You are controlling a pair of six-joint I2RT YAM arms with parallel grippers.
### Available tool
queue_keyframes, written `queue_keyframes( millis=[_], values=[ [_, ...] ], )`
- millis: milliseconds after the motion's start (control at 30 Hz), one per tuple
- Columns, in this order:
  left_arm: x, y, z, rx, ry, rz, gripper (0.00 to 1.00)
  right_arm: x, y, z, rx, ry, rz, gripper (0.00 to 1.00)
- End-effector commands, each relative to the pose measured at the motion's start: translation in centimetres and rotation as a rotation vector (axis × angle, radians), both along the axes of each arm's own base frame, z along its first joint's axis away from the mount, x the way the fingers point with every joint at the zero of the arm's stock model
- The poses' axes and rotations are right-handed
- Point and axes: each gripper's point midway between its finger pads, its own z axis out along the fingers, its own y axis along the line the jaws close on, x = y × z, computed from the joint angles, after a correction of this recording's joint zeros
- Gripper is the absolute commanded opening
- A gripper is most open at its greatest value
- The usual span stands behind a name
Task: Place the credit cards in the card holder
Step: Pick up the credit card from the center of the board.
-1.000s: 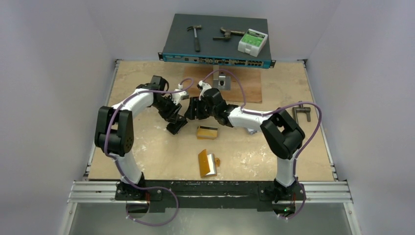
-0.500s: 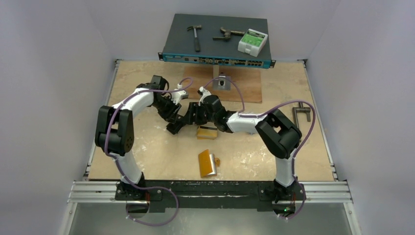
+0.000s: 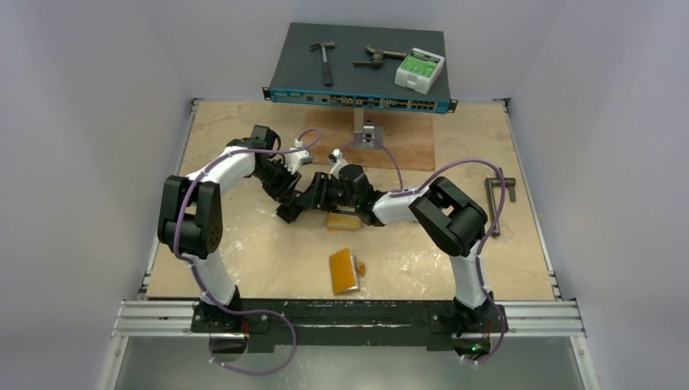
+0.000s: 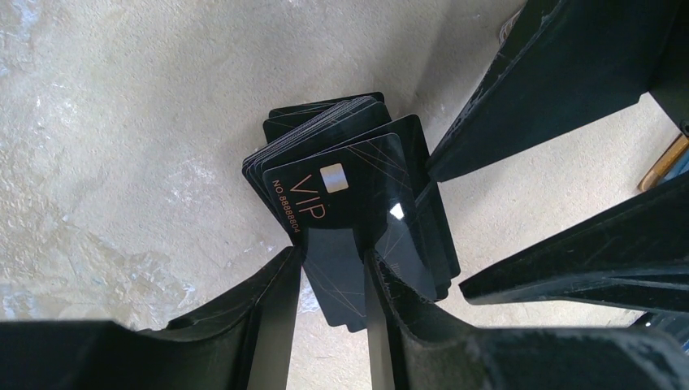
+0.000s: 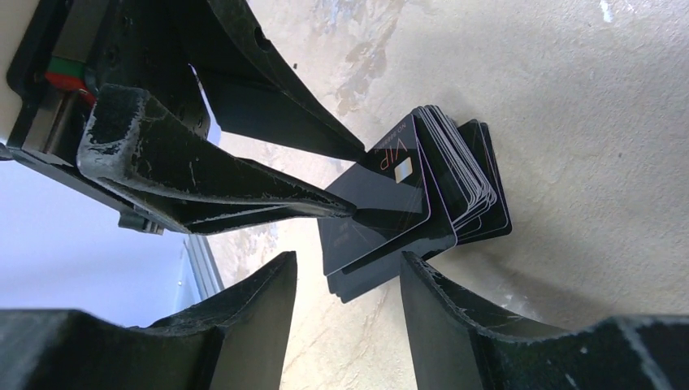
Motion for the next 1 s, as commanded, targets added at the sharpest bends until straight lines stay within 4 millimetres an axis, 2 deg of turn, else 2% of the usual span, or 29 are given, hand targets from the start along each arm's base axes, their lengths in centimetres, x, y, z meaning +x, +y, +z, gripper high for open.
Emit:
queue_keyframes(
  millis=[0, 500, 967],
  values=[
    [-0.7, -0.4, 0.1, -0.011, 0.008, -0.001, 0.33, -0.3, 1.0, 2.1, 0.107, 0.003, 0.02, 0.49],
    [-0.9, -0.6, 0.2, -0.022, 0.0, -0.008, 0.34, -0.2, 1.7, 0.8, 0.14, 0.087, 0.006, 0.47],
    [-2.4, -2.1, 0.9, -0.116, 0.036, -0.019, 0.32, 0.9, 1.2, -0.5, 0.131, 0.147, -0.093, 0.45]
  ],
)
